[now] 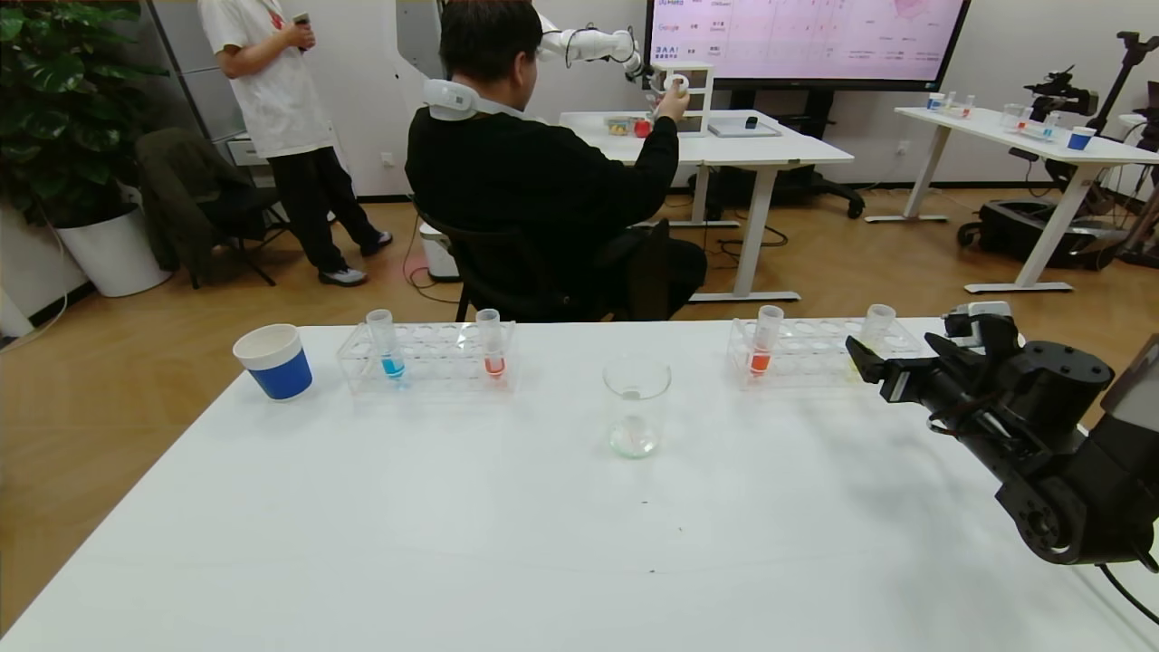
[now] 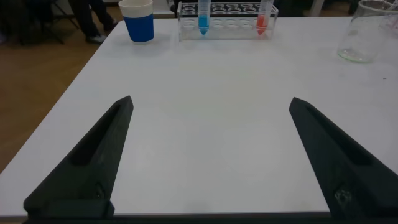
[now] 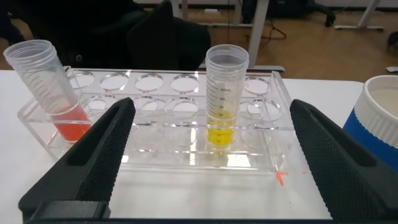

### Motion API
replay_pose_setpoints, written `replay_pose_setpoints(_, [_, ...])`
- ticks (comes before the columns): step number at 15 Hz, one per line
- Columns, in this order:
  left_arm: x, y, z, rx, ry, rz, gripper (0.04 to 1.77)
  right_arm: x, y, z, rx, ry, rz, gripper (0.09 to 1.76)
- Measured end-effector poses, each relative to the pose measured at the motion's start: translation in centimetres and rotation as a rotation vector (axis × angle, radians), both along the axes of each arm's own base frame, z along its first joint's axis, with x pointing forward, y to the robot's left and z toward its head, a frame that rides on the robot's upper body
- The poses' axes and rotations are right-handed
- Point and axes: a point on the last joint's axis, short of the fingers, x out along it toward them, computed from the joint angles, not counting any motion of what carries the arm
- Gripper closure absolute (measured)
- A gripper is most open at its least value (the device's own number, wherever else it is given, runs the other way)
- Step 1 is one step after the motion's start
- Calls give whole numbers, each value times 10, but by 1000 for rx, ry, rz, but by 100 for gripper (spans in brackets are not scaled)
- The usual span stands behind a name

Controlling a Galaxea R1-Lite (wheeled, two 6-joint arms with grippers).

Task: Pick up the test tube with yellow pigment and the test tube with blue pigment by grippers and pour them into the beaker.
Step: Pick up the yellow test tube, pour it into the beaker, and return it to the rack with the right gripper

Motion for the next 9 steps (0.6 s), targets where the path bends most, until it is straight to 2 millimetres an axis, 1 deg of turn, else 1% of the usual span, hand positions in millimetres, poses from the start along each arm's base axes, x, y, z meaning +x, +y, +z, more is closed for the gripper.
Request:
replay_pose_setpoints(3, [0,0,0,0,0,0,6,14,-2,-6,-1,-17,-4,11])
replay_pose_setpoints(9, [0,0,0,0,0,0,6,47,-5,-10,-2,-44,-4,11])
